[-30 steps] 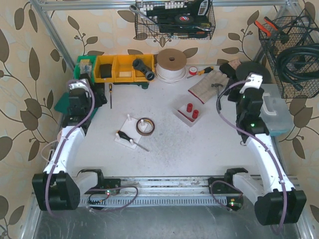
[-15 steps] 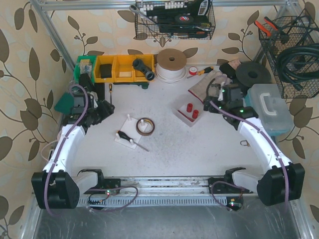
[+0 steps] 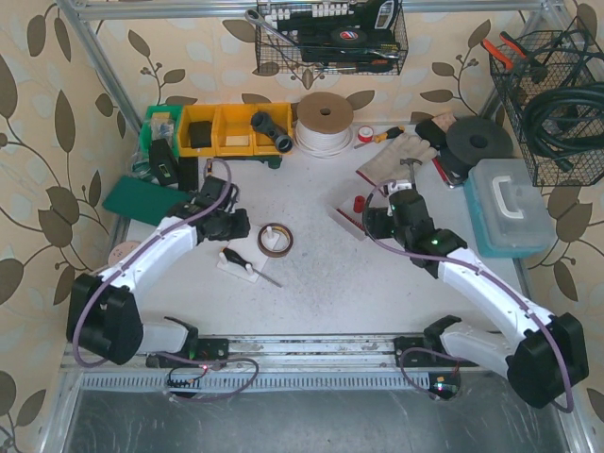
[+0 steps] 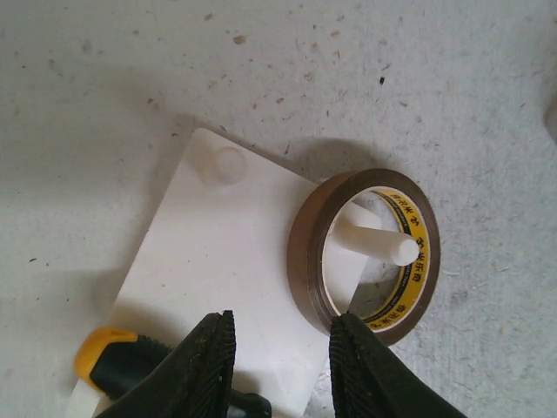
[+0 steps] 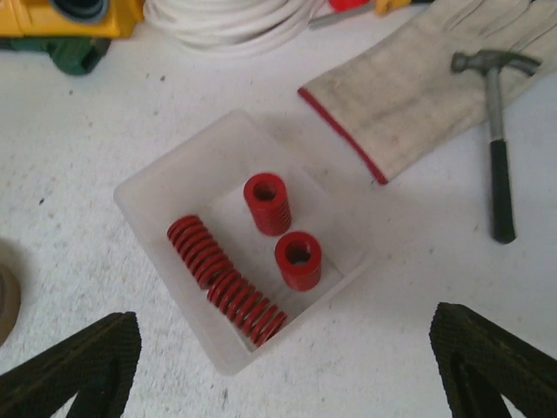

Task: Install the large spring

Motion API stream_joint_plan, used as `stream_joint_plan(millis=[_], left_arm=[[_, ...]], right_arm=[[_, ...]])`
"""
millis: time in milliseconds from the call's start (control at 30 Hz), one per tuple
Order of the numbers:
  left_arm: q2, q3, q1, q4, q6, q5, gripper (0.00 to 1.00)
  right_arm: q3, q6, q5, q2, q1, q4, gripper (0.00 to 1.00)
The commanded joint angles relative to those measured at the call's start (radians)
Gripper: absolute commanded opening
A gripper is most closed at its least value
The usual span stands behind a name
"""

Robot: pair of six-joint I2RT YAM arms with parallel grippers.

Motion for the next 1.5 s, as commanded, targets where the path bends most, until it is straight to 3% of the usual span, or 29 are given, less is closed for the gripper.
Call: stream_joint_plan(millis=[0,367,1233,1467], left_arm=[[0.067,0.044,-0.064,0.025,0.011,-0.072,0.36],[0.284,0.107,-0.124,0.063,0.025,-0.058,0.36],[0.379,0.125,-0.133,0.045,0.024,-0.088,0.29],[0.344,0.132,-0.141,0.040,0.016,-0.105,0.14]], right_arm=[[-0.040,0.002,0.106,-0.042,0.011,0.085,0.90],[-0.080,0.003,0.154,-0.075,0.016,0.123,0.90],[-0.082,-0.005,0.167,-0.086,0.019,0.125,0.88],[-0.084,-0.001,0.169,-0.092,0.019,0.126,0.88]])
